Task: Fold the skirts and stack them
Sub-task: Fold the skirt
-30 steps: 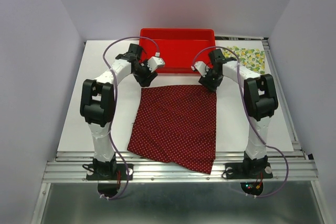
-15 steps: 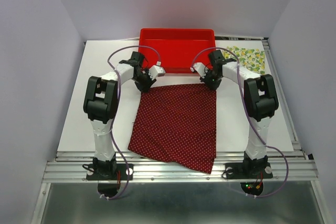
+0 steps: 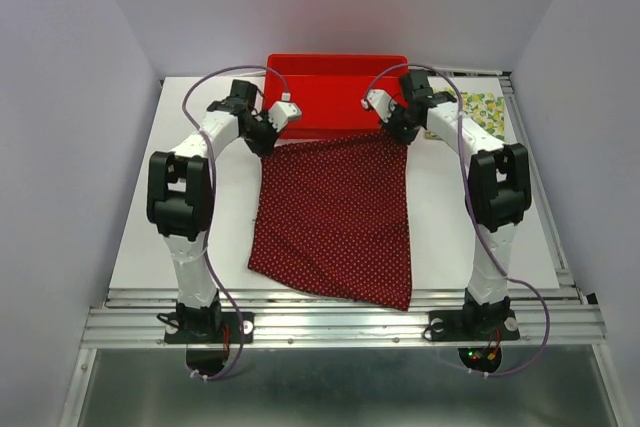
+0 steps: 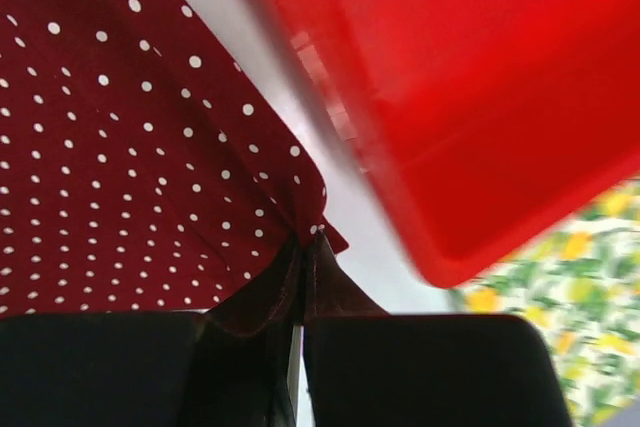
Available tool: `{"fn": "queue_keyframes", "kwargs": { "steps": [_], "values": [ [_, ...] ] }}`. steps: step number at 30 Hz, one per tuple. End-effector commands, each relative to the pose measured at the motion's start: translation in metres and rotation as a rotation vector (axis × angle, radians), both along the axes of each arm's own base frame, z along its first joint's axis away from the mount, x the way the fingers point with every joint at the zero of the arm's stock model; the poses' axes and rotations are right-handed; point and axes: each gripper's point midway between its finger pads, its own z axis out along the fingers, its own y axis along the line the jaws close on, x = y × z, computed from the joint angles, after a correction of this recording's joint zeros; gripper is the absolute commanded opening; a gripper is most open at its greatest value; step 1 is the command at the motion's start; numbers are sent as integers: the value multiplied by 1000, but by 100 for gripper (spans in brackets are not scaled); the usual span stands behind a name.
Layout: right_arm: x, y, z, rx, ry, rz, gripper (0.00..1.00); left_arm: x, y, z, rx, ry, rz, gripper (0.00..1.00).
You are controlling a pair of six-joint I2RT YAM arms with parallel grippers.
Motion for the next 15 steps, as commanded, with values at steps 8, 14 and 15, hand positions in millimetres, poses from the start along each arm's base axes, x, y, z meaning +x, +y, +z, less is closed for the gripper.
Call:
{"fn": "queue_keyframes", "kwargs": {
  "steps": [8,14,15],
  "values": [
    [28,-3,131,57,-284,-8,1,31,19,126,-13,-315,50,0],
    [-9,-2,118,77,-193,30,1,7,22,113,5,-305,3,0],
    [-16,3,117,82,-177,46,1,-1,24,112,9,-304,-1,0]
  ]
}}
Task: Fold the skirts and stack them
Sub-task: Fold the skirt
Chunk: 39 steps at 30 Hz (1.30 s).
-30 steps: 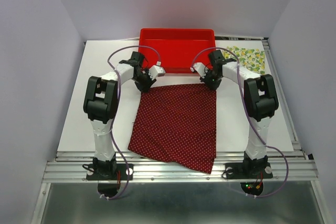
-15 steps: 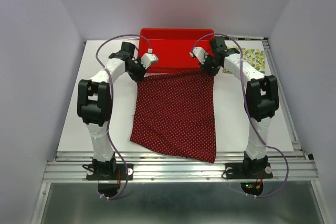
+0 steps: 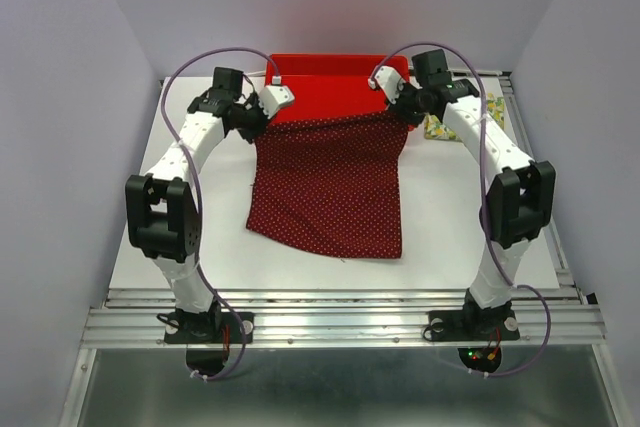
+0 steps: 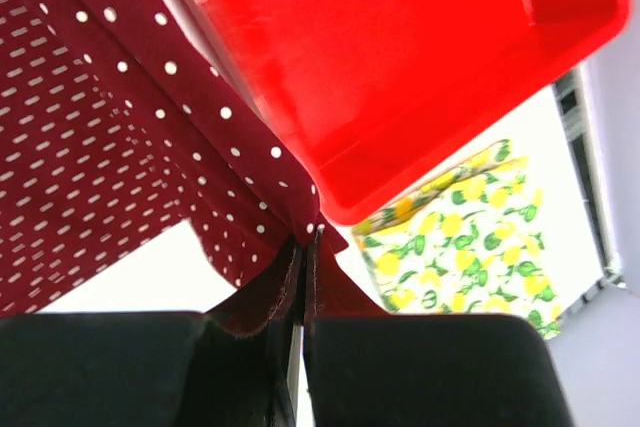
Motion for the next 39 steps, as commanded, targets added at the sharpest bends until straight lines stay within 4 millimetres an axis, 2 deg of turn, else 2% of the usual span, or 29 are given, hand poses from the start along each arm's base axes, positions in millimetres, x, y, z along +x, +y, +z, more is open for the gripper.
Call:
{"fn": "queue_keyframes", "kwargs": {
  "steps": [1,4,6,8,11,12,14,16,17,18,21,24,25,26,27,28,29,30,31,32,33,35,36,39],
  "values": [
    [-39,1,9,13,61,41,1,-25,13,11,42,-41,-25,0],
    [-59,6,11,23,78,60,1,-43,19,13,68,-65,-39,0],
    [-82,16,10,19,97,97,1,-56,24,15,90,-87,-51,0],
    [-103,17,5,12,119,104,1,-67,27,17,105,-98,-65,0],
    [-123,16,-1,9,152,104,1,-88,33,18,128,-114,-81,0],
    [-137,20,-2,6,159,120,1,-94,34,17,134,-114,-86,0],
    [-148,20,-2,11,167,113,1,-111,37,13,147,-120,-102,0],
    [-164,24,-2,18,176,125,1,-130,40,3,156,-105,-116,0],
    [-169,26,-2,21,180,128,1,-140,40,-8,157,-77,-127,0],
    [-175,28,-4,22,189,133,1,-143,40,-4,158,-88,-133,0],
    [-198,37,-15,24,223,152,1,-168,35,-14,141,-59,-166,0],
    [-224,46,-35,26,268,175,1,-194,31,-28,134,-25,-199,0],
    [-231,50,-41,33,284,189,1,-208,31,-40,138,-1,-214,0],
    [-248,51,-57,20,328,210,1,-219,31,-49,150,26,-235,5],
    [-261,52,-66,25,370,233,5,-236,27,-61,172,42,-283,12],
    [-266,49,-72,17,385,232,13,-246,26,-68,181,57,-306,20],
    [-276,49,-76,29,419,253,42,-254,26,-72,186,63,-322,28],
    [-286,48,-77,31,428,274,45,-266,26,-80,187,88,-336,38],
    [-290,47,-75,39,429,281,45,-272,22,-75,175,61,-358,41],
    [-291,46,-71,43,421,283,54,-276,21,-73,168,56,-366,46],
    [-289,47,-61,57,389,282,62,-281,20,-70,160,52,-377,65],
    [-283,49,-49,76,347,268,68,-280,18,-57,142,2,-358,87],
    [-278,53,-39,97,323,262,70,-277,18,-50,143,-22,-349,89],
    [-268,60,-33,124,306,238,65,-267,20,-43,141,-32,-295,86]
  ]
}}
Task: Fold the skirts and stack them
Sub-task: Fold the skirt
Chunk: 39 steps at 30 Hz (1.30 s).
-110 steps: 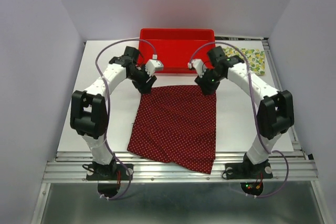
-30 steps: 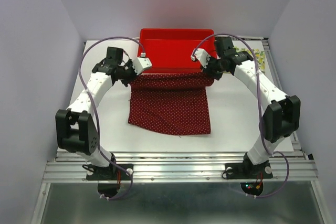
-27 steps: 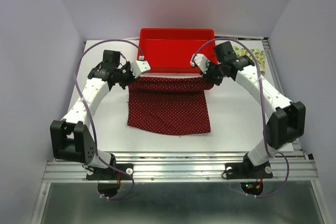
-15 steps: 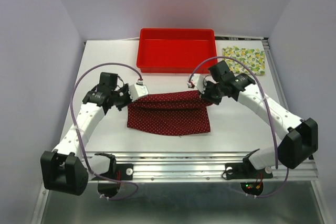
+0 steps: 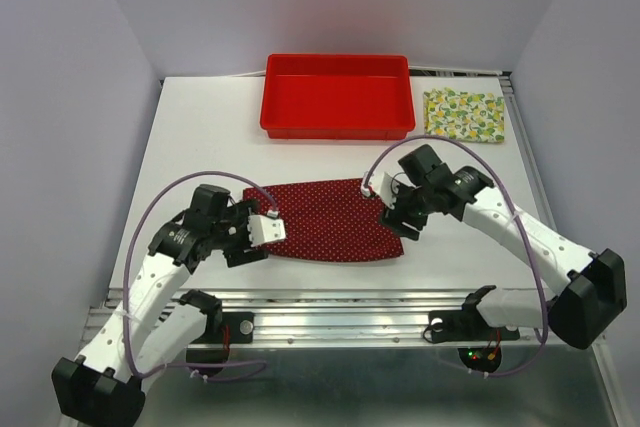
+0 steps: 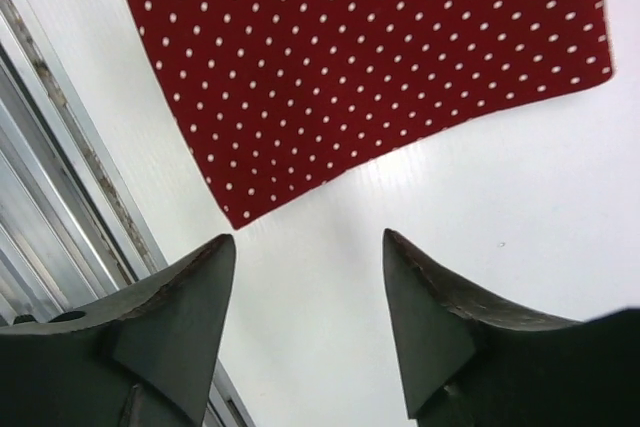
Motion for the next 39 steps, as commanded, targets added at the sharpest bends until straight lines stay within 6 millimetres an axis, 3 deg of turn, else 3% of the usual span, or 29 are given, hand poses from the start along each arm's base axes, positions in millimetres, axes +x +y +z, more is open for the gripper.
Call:
{"fn": "queue_keyframes", "kwargs": {
  "steps": [1,5,11,15,19,22,24,26,29,30,32,33,34,36,37,39],
  "values": [
    [22,23,24,85,-48,-34,62,14,-2,15,-15,-9,61,85],
    [22,34,-7,65,76,-66,52,28,-6,5,-2,71,118,61],
    [19,36,-57,-7,215,-108,48,51,-9,-21,31,168,177,50],
    [20,24,-94,-102,250,-149,46,66,5,-48,111,202,224,43],
    [34,13,-120,-165,239,-218,45,71,26,-80,212,264,232,39],
    [57,7,-128,-186,215,-274,44,66,34,-92,281,270,158,36],
    [88,-5,-133,-201,198,-337,43,61,31,-95,305,287,90,34],
    [124,-19,-133,-209,165,-396,43,59,20,-92,293,300,41,33],
    [159,-28,-126,-207,108,-423,43,52,-2,-87,289,319,-50,31],
    [180,-28,-119,-204,64,-425,43,47,-9,-87,294,327,-76,31],
    [207,-28,-105,-197,0,-434,43,33,-38,-86,303,339,-168,31],
    [207,-29,-105,-203,-3,-431,43,26,-50,-85,305,346,-199,31],
    [221,-29,-95,-188,-37,-439,43,21,-68,-80,282,347,-242,31],
    [230,-27,-85,-178,-68,-435,43,-5,-106,-77,274,361,-337,31],
    [234,-26,-78,-170,-84,-432,43,-21,-136,-69,248,367,-399,31],
    [235,-25,-72,-161,-97,-430,45,-39,-168,-55,189,388,-459,33]
  ]
}}
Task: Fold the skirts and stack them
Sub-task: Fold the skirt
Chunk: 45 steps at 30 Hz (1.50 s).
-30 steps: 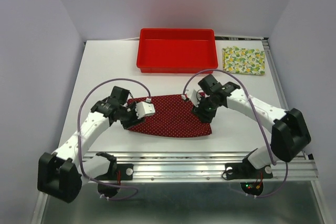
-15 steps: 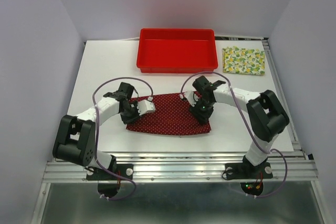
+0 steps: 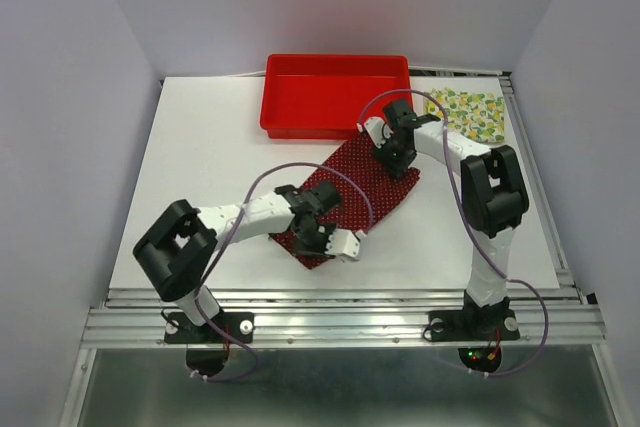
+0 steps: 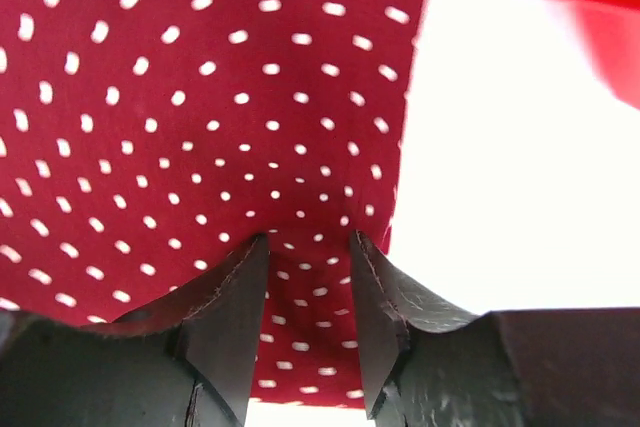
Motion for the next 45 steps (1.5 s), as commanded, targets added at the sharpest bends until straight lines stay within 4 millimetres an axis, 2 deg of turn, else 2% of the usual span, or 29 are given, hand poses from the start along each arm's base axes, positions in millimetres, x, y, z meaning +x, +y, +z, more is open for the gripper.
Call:
{"fn": "queue_keyframes", "kwargs": {
  "steps": [1,2,3,4,6,7,8,9,10,12,13,14,15,16,17,21,25,27,29,30,31,34,38,41,44,45],
  "values": [
    [23,-2,28,-19,-116,14,45,-42,-73,39,-141,121,-65,35],
    [21,-2,31,-17,-120,13,46,-50,-88,48,-169,144,-52,37],
    [19,-3,34,-13,-125,8,46,-52,-101,58,-214,173,-50,45],
    [16,-4,37,-10,-127,7,47,-46,-119,77,-267,163,-39,48],
    [7,-5,51,10,-138,4,49,-37,-127,96,-310,143,5,55],
    [3,-4,56,23,-136,8,49,-32,-127,112,-345,106,13,57],
    [-4,-2,60,39,-124,17,50,-28,-125,119,-359,72,25,60],
    [-12,3,70,82,-125,28,51,-21,-122,126,-381,21,26,68],
    [-15,6,74,107,-125,36,51,-16,-108,133,-384,-55,35,70],
    [-31,18,83,187,-77,54,52,-8,-92,137,-389,-156,29,75],
    [-35,22,86,212,-64,55,53,-3,-69,130,-350,-246,-1,77],
    [-43,28,85,249,-24,70,54,0,-58,125,-329,-293,-15,78],
    [-51,36,83,267,6,74,54,4,-38,113,-288,-367,-55,80],
    [-57,42,81,277,27,84,54,11,-35,115,-286,-387,-33,81],
    [-63,46,77,284,48,90,54,15,-14,101,-247,-423,-68,81],
    [-90,65,56,344,162,80,54,26,21,75,-187,-502,-143,81],
    [-105,71,31,374,231,51,54,30,22,68,-190,-554,-237,81],
    [-105,69,12,357,248,33,53,28,25,56,-175,-567,-293,81],
    [-106,65,-5,328,272,15,52,27,38,32,-115,-565,-327,81],
    [-106,64,-10,319,279,10,52,31,38,34,-114,-581,-338,81],
    [-106,64,-14,314,280,10,52,28,46,22,-83,-566,-354,81],
    [-106,62,-22,300,291,5,52,25,54,6,-51,-564,-401,81],
    [-104,60,-25,283,287,6,52,20,58,-8,-44,-557,-435,81],
    [-104,58,-28,274,286,7,52,27,52,-9,-66,-603,-429,75],
    [-103,58,-32,269,292,7,52,32,44,-8,-96,-622,-403,63],
    [-103,57,-33,265,295,8,52,33,42,-6,-106,-622,-392,53]
  ]
}}
